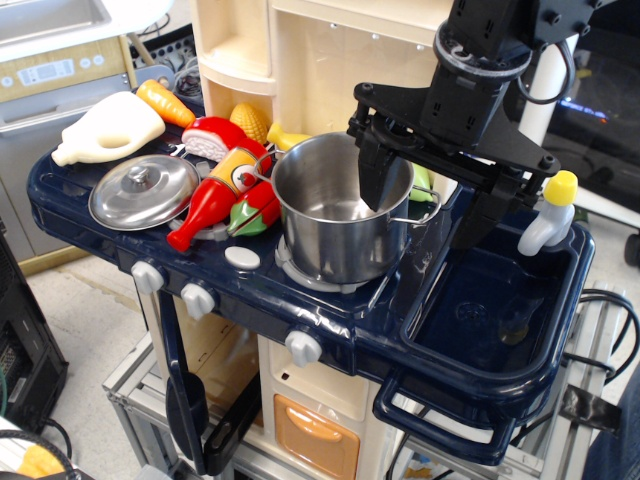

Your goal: Put lid on pot or pan

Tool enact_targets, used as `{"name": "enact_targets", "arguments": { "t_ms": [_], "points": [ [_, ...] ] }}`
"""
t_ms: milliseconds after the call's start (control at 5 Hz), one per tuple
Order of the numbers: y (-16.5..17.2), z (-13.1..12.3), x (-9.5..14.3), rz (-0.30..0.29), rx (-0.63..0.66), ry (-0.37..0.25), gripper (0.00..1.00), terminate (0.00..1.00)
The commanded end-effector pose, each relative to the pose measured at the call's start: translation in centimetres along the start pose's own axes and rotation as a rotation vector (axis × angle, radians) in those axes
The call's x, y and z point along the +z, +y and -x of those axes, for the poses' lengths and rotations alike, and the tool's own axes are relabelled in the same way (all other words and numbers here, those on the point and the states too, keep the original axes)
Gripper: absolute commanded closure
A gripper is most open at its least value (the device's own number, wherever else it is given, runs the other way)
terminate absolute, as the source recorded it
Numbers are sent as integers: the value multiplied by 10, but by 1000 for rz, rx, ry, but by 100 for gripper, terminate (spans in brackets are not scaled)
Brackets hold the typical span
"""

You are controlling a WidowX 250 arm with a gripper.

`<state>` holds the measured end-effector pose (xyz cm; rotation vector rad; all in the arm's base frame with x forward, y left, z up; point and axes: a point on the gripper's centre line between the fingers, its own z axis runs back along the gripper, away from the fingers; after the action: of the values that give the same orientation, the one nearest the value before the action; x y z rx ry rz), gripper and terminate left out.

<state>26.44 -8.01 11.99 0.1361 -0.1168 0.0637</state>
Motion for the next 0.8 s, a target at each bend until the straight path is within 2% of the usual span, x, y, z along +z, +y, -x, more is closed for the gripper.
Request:
{"name": "enact_targets", "arguments": {
  "t_ms": [0,200,400,600],
  "points": [
    [0,0,0,0,0,0,0,0],
    [55,9,29,-31,-31,49,0,0],
    [100,7,66,-165,-36,84,0,0],
    [145,2,45,-211,-71,25,0,0]
  ]
}}
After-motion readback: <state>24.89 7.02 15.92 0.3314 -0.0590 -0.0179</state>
